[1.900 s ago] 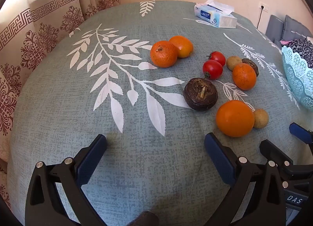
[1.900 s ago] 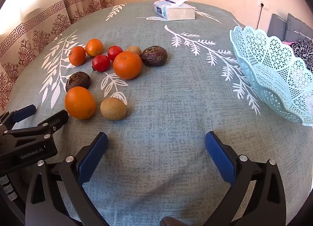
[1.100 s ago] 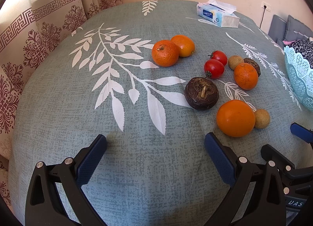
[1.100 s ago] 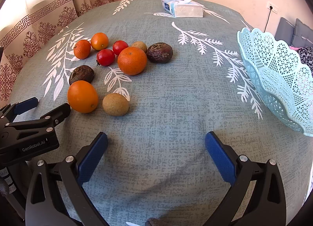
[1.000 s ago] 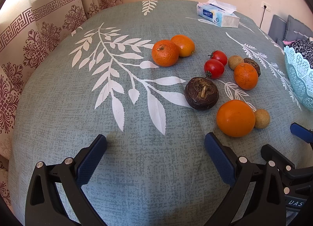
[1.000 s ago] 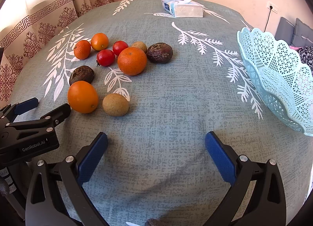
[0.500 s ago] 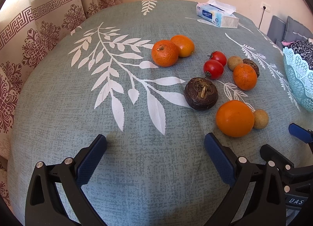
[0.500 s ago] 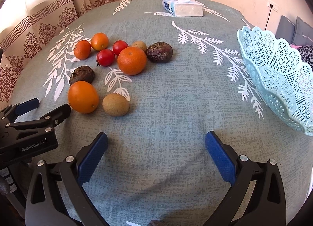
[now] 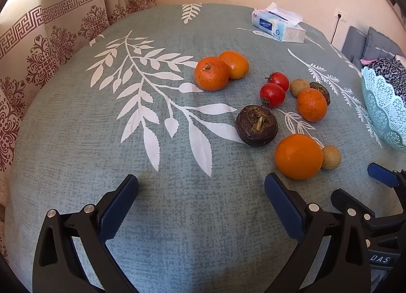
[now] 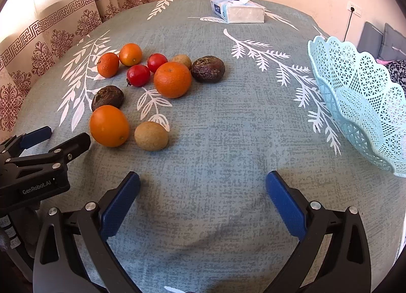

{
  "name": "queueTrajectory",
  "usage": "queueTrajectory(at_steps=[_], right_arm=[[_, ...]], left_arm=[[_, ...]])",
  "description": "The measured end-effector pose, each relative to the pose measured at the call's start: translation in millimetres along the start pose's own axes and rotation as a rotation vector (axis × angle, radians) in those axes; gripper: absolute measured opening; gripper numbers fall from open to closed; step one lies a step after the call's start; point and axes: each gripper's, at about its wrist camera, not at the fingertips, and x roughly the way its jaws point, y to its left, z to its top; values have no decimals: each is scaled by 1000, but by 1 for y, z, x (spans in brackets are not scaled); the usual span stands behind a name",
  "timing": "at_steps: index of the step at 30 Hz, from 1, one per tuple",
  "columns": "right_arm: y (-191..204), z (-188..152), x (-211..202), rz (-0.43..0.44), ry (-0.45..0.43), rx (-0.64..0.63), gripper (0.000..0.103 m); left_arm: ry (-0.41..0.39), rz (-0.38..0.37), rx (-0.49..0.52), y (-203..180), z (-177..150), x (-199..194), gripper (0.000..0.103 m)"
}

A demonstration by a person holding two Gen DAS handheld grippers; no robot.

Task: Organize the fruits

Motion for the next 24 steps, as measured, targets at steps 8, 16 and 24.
queueTrajectory(at_steps=[8, 16, 24], right_arm=[[7, 4, -12, 42, -39, -22, 101], [20, 8, -18, 68, -78, -75, 100], [23, 22, -9, 88, -81, -100, 79]], left_arm=[[-63, -10, -2, 0, 0, -12, 98], [-79, -25, -23, 5, 1, -17, 98], [-91, -6, -41, 16, 4, -25, 98]])
